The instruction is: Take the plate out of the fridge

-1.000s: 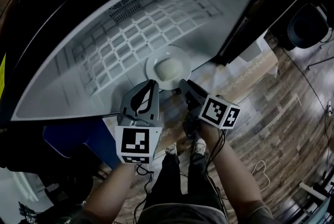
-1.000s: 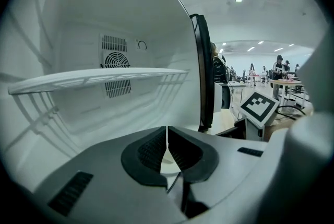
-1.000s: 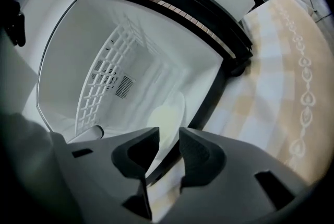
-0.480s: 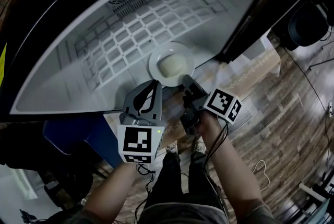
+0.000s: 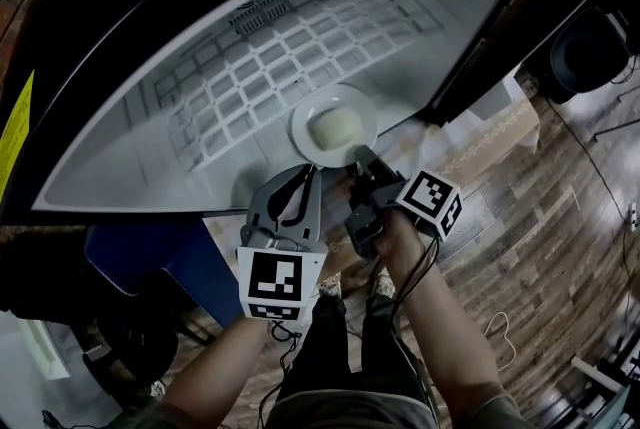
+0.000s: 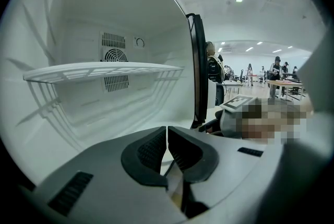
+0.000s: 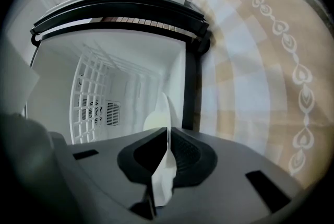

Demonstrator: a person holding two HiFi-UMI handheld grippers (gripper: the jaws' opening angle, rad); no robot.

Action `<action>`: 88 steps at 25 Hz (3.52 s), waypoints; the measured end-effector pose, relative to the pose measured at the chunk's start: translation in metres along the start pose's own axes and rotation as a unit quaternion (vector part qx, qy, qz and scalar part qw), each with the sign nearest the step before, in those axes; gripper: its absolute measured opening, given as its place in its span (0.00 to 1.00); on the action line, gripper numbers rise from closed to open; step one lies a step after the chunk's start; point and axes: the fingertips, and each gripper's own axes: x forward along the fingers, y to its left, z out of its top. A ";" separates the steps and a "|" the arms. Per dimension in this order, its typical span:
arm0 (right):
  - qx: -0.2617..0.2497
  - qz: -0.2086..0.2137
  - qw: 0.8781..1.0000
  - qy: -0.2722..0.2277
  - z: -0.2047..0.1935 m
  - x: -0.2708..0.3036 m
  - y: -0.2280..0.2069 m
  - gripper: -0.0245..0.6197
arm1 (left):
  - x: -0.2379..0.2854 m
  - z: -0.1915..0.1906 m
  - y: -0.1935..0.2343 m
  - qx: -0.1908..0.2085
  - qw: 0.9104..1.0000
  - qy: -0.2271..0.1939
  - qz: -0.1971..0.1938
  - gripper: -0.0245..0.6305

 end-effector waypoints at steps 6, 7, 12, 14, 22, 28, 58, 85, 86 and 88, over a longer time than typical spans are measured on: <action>0.009 0.006 1.000 0.003 -0.001 0.008 0.001 0.10 | 0.002 -0.005 0.001 -0.001 1.000 0.008 -0.003 0.07; 0.013 0.007 1.000 0.002 0.000 0.009 0.001 0.09 | 0.002 -0.006 0.001 -0.001 1.000 0.009 -0.004 0.07; 0.017 0.010 1.000 -0.006 0.000 0.004 0.002 0.09 | 0.002 -0.008 0.000 0.003 1.000 0.010 -0.005 0.07; 0.020 0.009 1.000 -0.010 -0.001 0.000 0.004 0.09 | 0.000 -0.007 0.001 0.005 1.000 0.011 -0.005 0.07; 0.037 0.006 0.999 -0.031 0.007 -0.011 0.007 0.09 | -0.001 -0.003 0.012 0.011 1.000 0.007 -0.009 0.07; 0.047 0.012 0.998 -0.041 0.027 -0.037 0.028 0.09 | 0.000 0.012 0.006 0.019 1.000 0.002 -0.010 0.07; 0.006 0.067 0.990 -0.126 0.079 -0.216 0.211 0.09 | -0.051 0.181 -0.027 0.032 0.991 -0.123 -0.031 0.07; 0.013 0.053 0.976 -0.212 0.077 -0.357 0.180 0.09 | -0.068 0.219 -0.156 0.081 0.963 -0.195 -0.168 0.07; 0.016 0.048 0.976 -0.212 0.076 -0.358 0.173 0.09 | -0.068 0.216 -0.158 0.084 0.963 -0.198 -0.166 0.07; 0.023 0.038 0.976 -0.212 0.074 -0.361 0.161 0.09 | -0.067 0.209 -0.161 0.081 0.964 -0.194 -0.161 0.07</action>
